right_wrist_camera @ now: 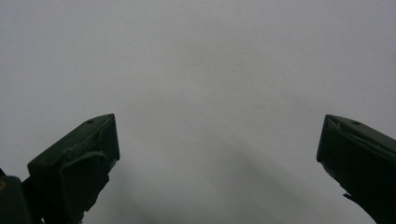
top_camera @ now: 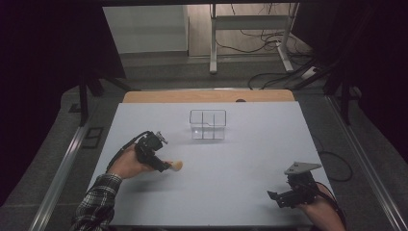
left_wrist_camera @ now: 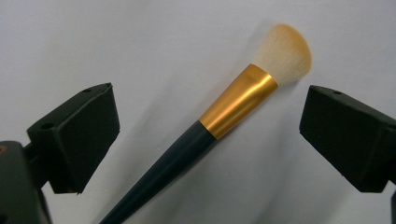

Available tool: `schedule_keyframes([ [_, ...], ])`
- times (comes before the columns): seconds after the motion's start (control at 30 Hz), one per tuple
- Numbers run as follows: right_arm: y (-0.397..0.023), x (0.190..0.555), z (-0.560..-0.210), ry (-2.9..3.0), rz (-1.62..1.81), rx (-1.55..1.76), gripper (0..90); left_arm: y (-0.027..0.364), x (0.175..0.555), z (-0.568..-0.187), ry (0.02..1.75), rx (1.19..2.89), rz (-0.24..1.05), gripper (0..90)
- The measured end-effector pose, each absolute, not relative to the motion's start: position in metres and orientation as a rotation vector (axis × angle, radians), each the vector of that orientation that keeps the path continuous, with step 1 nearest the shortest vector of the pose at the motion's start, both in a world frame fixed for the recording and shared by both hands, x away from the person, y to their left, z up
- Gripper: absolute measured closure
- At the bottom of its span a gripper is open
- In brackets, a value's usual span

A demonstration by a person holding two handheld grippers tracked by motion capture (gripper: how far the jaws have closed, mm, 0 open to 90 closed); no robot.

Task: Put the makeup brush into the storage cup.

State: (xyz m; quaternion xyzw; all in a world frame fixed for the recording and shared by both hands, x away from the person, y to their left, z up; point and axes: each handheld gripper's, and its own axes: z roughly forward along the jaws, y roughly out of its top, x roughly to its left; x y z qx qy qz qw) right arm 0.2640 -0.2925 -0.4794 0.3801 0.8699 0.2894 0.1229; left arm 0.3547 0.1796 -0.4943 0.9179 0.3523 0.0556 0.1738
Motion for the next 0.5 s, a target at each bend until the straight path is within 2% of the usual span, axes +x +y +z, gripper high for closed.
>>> schedule_keyframes([
  [0.5,-0.292,0.264,-0.480,2.547,0.839,1.106,0.0,0.179,0.356,-0.514,0.983,2.625,0.112,6.6],
])
